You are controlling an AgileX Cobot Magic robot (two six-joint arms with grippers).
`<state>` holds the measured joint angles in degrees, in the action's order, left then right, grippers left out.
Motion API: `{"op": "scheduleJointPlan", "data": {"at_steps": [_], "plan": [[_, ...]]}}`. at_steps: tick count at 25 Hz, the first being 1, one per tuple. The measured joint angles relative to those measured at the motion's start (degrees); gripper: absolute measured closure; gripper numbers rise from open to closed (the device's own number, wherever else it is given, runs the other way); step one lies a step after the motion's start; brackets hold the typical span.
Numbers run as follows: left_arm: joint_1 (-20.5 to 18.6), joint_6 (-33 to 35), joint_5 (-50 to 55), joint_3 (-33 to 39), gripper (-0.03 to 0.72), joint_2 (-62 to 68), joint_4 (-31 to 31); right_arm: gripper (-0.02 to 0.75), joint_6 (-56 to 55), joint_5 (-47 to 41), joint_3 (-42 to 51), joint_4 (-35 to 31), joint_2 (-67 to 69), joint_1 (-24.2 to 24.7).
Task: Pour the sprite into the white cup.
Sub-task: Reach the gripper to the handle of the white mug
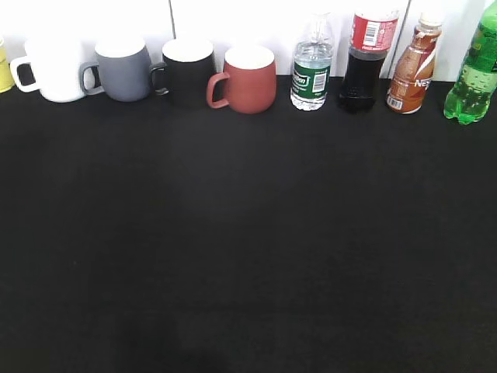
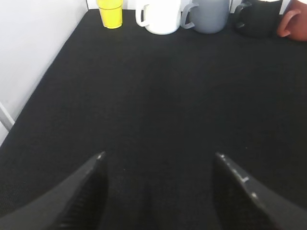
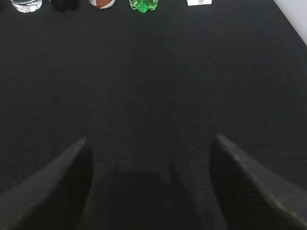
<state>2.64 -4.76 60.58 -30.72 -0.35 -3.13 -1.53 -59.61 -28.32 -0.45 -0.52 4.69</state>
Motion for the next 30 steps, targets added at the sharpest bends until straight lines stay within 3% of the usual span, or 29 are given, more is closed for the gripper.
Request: {"op": "scheduleJointPlan", "data": {"at_steps": [11, 15, 20, 26, 30], "plan": [[0.0, 0.0, -1.9, -0.65, 0.18, 0.0, -1.04, 0.171, 0.0, 0.0, 0.0, 0.0, 0.0, 0.0], [0.0, 0.0, -29.98, 2.09, 0.18, 5.48, -5.17, 0.171, 0.0, 0.0, 0.0, 0.0, 0.0, 0.0], [0.0, 0.0, -66.24, 10.67, 0.18, 33.1, -6.74, 0.171, 0.0, 0.0, 0.0, 0.0, 0.0, 0.0], [0.0, 2.62, -106.57, 10.57, 0.18, 74.02, 5.27, 0.171, 0.0, 0.0, 0.0, 0.0, 0.0, 0.0], [-0.06, 3.45, -115.46, 4.75, 0.224, 92.34, 11.17, 0.171, 0.0, 0.0, 0.0, 0.0, 0.0, 0.0]]}}
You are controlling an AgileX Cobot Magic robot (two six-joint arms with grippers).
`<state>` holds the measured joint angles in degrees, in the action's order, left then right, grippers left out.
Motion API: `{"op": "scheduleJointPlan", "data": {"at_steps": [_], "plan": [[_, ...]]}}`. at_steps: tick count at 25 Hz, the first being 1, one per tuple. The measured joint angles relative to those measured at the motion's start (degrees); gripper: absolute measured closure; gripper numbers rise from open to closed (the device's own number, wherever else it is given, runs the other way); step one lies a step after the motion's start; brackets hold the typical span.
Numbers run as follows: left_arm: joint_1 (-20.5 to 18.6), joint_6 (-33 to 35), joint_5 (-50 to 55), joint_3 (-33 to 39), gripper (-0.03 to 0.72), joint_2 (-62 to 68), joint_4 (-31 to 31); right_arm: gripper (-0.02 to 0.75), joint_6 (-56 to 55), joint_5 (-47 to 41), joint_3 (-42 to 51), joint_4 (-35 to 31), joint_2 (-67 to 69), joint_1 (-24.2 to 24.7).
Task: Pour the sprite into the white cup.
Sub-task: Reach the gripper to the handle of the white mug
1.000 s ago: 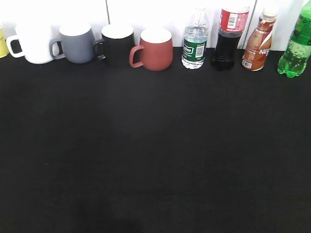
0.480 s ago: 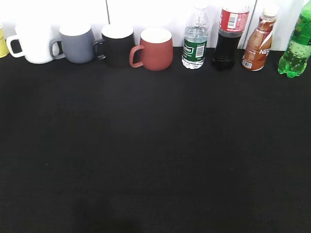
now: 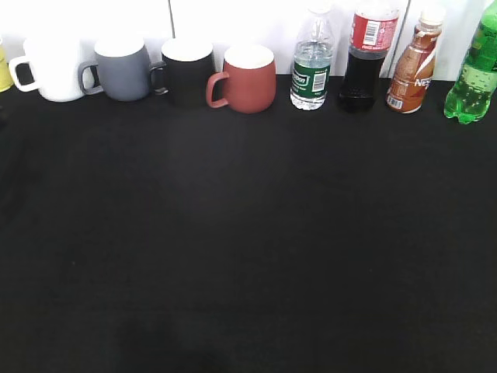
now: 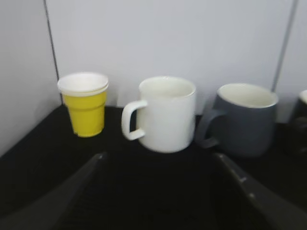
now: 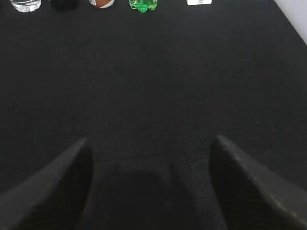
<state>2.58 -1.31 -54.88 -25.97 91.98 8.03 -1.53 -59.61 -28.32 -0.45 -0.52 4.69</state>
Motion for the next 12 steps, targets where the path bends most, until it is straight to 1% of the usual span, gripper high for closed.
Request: {"op": "scheduleJointPlan", "data": {"at_steps": [3, 5, 7, 9, 12], "plan": [[-1.09, 0.14, -0.58, -7.24, 0.235, 7.71, 0.92, 0.171, 0.0, 0.0, 0.0, 0.0, 0.0, 0.0], [-3.83, 0.18, -0.24, -12.57, 0.235, 12.39, 0.92, 0.171, 0.0, 0.0, 0.0, 0.0, 0.0, 0.0], [-6.06, 0.18, 1.88, -18.24, 0.237, 17.35, -0.94, 0.171, 0.0, 0.0, 0.0, 0.0, 0.0, 0.0], [-6.2, 0.18, 3.14, -23.49, 0.237, 21.51, -3.87, 0.172, 0.0, 0.0, 0.0, 0.0, 0.0, 0.0], [-6.2, 0.18, 5.46, -30.12, 0.246, 26.76, -4.15, 0.172, 0.0, 0.0, 0.0, 0.0, 0.0, 0.0]]}}
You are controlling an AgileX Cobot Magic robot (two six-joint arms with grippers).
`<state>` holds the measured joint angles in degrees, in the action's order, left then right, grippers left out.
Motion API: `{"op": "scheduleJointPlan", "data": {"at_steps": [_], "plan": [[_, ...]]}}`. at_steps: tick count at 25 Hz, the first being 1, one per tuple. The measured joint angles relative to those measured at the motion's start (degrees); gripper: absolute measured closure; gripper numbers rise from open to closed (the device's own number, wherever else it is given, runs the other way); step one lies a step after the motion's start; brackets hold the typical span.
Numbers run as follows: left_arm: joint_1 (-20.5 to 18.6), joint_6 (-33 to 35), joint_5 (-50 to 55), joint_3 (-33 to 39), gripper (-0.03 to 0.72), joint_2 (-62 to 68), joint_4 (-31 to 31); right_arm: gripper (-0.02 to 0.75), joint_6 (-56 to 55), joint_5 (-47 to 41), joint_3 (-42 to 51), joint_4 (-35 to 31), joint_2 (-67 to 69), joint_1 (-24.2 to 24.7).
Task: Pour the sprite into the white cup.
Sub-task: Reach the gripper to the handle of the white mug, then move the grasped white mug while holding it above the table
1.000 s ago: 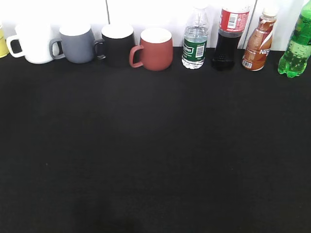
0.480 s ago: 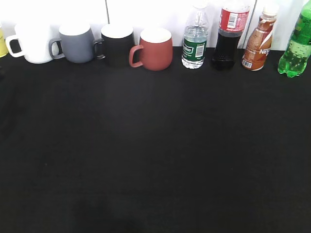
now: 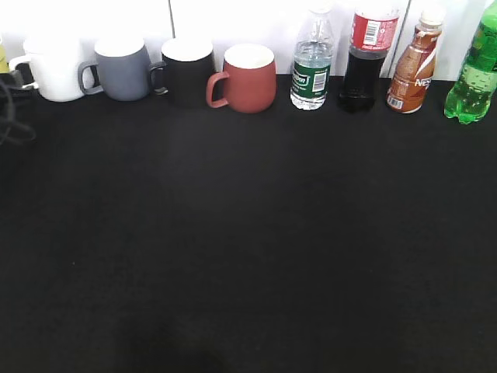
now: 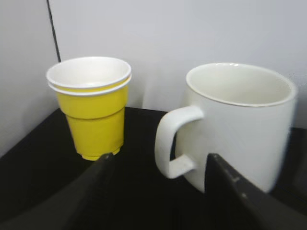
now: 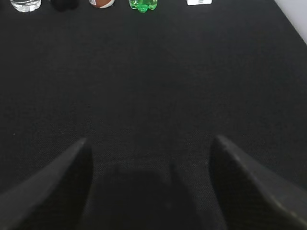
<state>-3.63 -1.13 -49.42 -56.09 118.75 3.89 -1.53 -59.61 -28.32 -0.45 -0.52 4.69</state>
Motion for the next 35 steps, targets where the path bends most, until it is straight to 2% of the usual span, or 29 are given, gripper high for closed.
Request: {"op": "scheduleJointPlan", "data": {"at_steps": [4, 6, 12, 14, 16, 28, 31, 34, 35], "plan": [[-0.04, 0.13, 4.33, -9.05, 0.285, 5.53, 0.0, 0.172, 0.0, 0.0, 0.0, 0.0, 0.0, 0.0], [-0.38, 0.41, 7.54, -14.13, 0.328, 8.61, 0.06, 0.172, 0.0, 0.0, 0.0, 0.0, 0.0, 0.0], [-0.38, 0.65, 9.17, -20.05, 0.416, 12.1, 0.08, 0.172, 0.0, 0.0, 0.0, 0.0, 0.0, 0.0], [-0.38, 0.65, 9.19, -21.45, 0.545, 13.02, -0.03, 0.172, 0.0, 0.0, 0.0, 0.0, 0.0, 0.0], [-0.38, 1.13, 8.17, -21.45, 0.59, 13.26, -0.16, 0.171, 0.0, 0.0, 0.0, 0.0, 0.0, 0.0], [-0.38, 1.13, 0.22, -20.52, 0.62, 13.1, 2.67, 0.172, 0.0, 0.0, 0.0, -0.83, 0.0, 0.0], [-0.38, 1.13, 0.11, -17.29, 0.622, 6.7, 2.56, 0.172, 0.0, 0.0, 0.0, -0.94, 0.0, 0.0], [-0.38, -0.8, -0.19, -9.14, 0.622, -3.55, 1.18, 0.172, 0.0, 1.18, -0.59, -0.94, 0.0, 0.0], [-0.38, -1.18, -0.47, -5.62, 0.622, -7.49, -0.67, 0.172, 0.0, 4.72, -1.23, -0.94, 0.0, 0.0]]}}
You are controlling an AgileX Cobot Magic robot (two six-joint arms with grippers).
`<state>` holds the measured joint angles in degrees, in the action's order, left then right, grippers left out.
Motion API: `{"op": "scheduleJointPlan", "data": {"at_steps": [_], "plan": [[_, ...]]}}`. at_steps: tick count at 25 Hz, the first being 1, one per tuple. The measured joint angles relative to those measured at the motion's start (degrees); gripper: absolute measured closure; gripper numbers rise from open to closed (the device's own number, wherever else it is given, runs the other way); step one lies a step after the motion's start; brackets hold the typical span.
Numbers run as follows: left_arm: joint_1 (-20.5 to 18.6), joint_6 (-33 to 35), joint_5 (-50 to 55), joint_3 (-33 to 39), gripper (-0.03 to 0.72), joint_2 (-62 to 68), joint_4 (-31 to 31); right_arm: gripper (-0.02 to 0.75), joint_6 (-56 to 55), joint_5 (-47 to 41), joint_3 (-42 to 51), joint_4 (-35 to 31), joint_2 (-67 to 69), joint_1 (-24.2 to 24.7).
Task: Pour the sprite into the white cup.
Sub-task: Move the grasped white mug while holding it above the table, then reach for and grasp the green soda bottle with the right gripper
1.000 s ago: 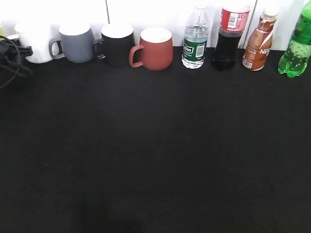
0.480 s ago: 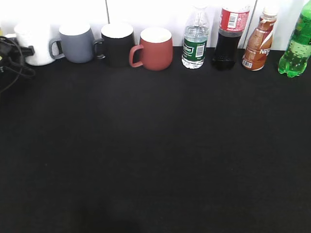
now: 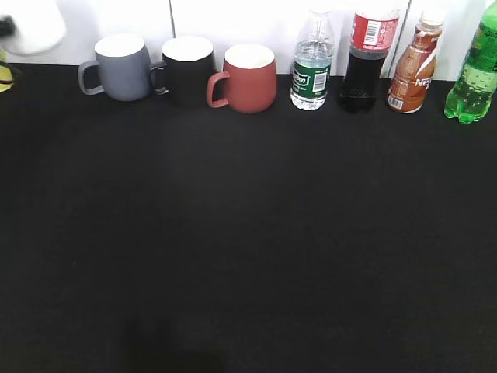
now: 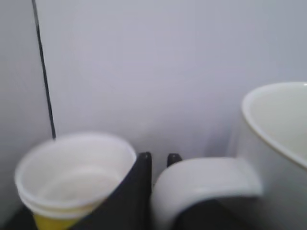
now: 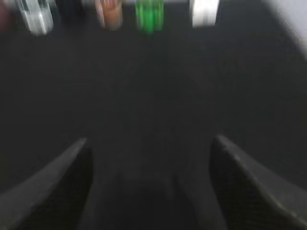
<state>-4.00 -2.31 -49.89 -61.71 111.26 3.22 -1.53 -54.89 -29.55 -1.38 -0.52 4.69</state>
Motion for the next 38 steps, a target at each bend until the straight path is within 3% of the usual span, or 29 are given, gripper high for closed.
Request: {"op": "scheduleJointPlan", "data": {"at_steps": [3, 7, 13, 16, 18, 23, 30, 38], "plan": [[2.92, -0.45, -3.06, 13.44, 0.622, -10.43, -2.54, 0.172, 0.0, 16.27, 1.22, -0.02, 0.94, 0.0], [11.46, -0.57, -6.21, 24.29, 0.622, -14.92, -6.26, 0.171, 0.05, 41.26, 11.51, -0.02, 13.76, 0.0], [26.56, -0.57, -7.75, 25.82, 0.623, -15.14, -8.1, 0.172, -0.02, 78.3, 14.12, -0.24, 48.36, 0.0], [31.61, -0.57, -7.74, 25.82, 0.623, -15.18, -8.29, 0.172, 0.03, 100.29, 14.06, -0.24, 68.82, 0.11], [33.86, -0.57, -6.53, 25.82, 0.623, -15.18, -8.36, 0.161, 0.03, 110.3, 12.52, 0.09, 81.23, 0.18], [34.25, -0.62, -6.0, 25.82, 0.624, -15.18, -8.98, 0.078, 0.09, 114.76, -2.85, 2.08, 104.84, 0.24], [34.25, -0.62, -6.06, 25.82, 0.624, -15.18, -8.98, 0.076, 0.14, 111.02, -21.02, 1.73, 118.71, 0.24], [34.25, -0.62, -6.06, 25.82, 0.624, -15.18, -8.98, 0.122, 0.14, 109.27, -34.84, -0.15, 129.27, 0.29]]}}
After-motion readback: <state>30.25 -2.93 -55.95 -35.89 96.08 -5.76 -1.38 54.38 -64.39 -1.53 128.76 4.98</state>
